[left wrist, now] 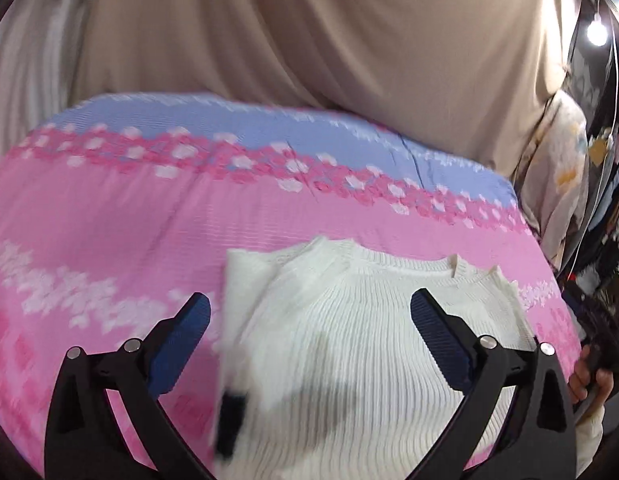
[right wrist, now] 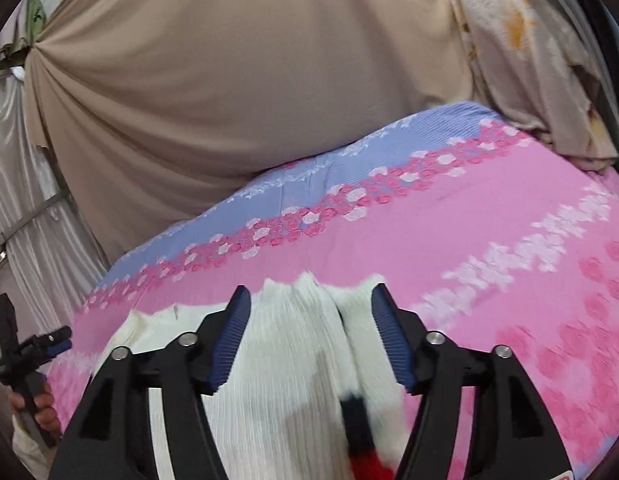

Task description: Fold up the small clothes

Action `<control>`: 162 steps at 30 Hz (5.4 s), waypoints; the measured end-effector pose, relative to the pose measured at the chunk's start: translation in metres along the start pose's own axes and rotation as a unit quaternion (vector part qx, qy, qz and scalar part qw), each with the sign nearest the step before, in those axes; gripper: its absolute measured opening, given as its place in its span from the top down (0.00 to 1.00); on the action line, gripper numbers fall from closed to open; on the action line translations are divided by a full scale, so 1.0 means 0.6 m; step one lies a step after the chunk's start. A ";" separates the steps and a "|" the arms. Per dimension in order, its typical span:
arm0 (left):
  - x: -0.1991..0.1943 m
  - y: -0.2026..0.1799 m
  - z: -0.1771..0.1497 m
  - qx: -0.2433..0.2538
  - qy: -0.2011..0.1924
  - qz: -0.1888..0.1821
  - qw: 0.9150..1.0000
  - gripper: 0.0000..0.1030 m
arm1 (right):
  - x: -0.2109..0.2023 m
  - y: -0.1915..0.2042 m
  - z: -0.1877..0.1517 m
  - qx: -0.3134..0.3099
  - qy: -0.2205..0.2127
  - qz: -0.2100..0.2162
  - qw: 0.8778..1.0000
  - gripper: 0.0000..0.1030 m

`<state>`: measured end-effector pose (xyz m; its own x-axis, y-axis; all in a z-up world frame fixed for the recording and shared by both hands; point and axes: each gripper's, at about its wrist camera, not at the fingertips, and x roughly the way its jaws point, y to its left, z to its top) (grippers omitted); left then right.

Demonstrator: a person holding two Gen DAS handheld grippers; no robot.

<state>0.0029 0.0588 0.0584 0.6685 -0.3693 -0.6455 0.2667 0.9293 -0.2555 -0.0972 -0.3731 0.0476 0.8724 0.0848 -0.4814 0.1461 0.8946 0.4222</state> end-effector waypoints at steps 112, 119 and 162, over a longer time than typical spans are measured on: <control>0.060 -0.114 -0.095 0.066 0.091 0.005 0.994 0.86 | 0.089 0.254 -0.187 -0.182 0.164 0.067 0.967 0.86; 0.035 -0.029 -0.130 0.020 0.106 0.042 0.993 0.87 | 0.010 0.061 -0.158 -0.084 0.137 -0.071 0.984 0.99; -0.033 0.014 -0.129 -0.009 0.061 0.061 0.996 0.70 | 0.177 0.278 -0.195 -0.172 0.175 0.037 0.969 0.87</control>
<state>-0.0618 0.0739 0.0133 0.6052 -0.2515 -0.7553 0.1757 0.9676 -0.1813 -0.0346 -0.1634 -0.0227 0.6535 0.2452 -0.7162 -0.1277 0.9682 0.2150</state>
